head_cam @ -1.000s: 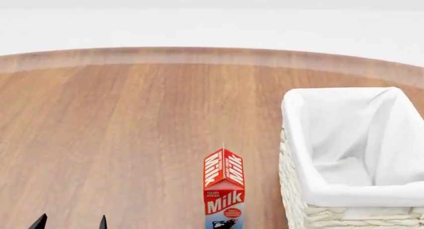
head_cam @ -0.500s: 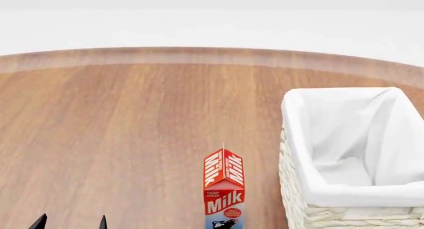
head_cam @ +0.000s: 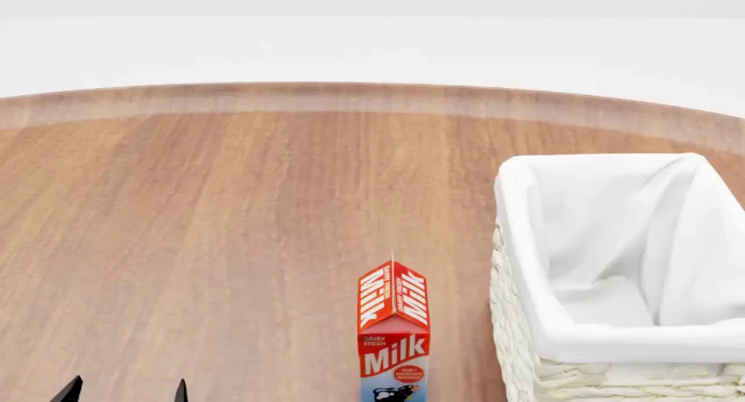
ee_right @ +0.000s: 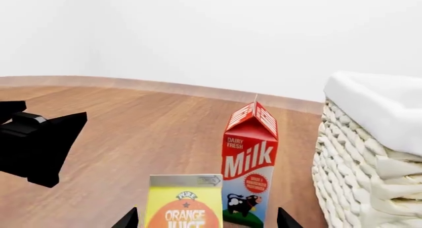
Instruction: Pick up the orange juice, and put it in the basket.
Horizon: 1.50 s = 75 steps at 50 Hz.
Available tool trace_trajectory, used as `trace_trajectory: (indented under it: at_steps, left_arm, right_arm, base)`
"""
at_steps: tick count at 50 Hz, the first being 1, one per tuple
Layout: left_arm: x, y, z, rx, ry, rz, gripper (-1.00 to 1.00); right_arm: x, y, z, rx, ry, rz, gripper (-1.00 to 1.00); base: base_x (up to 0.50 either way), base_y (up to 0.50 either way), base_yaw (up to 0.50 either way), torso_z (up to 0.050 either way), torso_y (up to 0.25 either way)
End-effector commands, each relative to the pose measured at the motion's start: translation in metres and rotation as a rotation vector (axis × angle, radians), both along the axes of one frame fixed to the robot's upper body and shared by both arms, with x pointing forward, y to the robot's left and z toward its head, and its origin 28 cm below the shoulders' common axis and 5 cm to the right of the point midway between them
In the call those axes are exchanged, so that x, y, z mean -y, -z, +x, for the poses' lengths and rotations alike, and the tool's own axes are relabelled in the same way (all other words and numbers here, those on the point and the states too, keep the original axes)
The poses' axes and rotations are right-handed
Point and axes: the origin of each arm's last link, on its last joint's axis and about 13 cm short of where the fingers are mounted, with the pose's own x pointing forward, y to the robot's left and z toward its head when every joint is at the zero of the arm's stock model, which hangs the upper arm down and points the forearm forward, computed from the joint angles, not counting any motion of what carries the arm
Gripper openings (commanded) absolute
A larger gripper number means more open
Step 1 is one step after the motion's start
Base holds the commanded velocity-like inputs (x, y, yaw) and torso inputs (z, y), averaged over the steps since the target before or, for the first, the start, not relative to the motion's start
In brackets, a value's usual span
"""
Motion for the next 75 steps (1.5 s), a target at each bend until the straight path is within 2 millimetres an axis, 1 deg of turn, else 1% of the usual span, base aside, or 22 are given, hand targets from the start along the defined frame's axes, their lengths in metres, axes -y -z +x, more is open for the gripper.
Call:
trace_trajectory:
  at_steps: [1,30,48,75]
  left_arm:
    - [0.0,0.0,-0.001,0.0,0.0,0.0,1.0]
    - [0.0,0.0,0.0,0.0,0.0,-0.001,1.0]
    - [0.0,0.0,0.0,0.0,0.0,-0.001,1.0]
    - [0.0,0.0,0.0,0.0,0.0,0.0,1.0]
  right_arm:
    - [-0.005,0.003,0.001,-0.006,-0.014,0.012,1.0]
    - [-0.011,0.019,0.018,-0.038,-0.008,0.046,1.0]
    - [-0.015,0.028,0.021,-0.059,-0.015,0.05,1.0]
    - [-0.022,0.029,0.033,-0.059,-0.021,0.057,1.0]
  base:
    - [0.0,0.0,0.0,0.0,0.0]
    - [0.0,0.0,0.0,0.0,0.0]
    - [0.0,0.0,0.0,0.0,0.0]
    - [0.0,0.0,0.0,0.0,0.0]
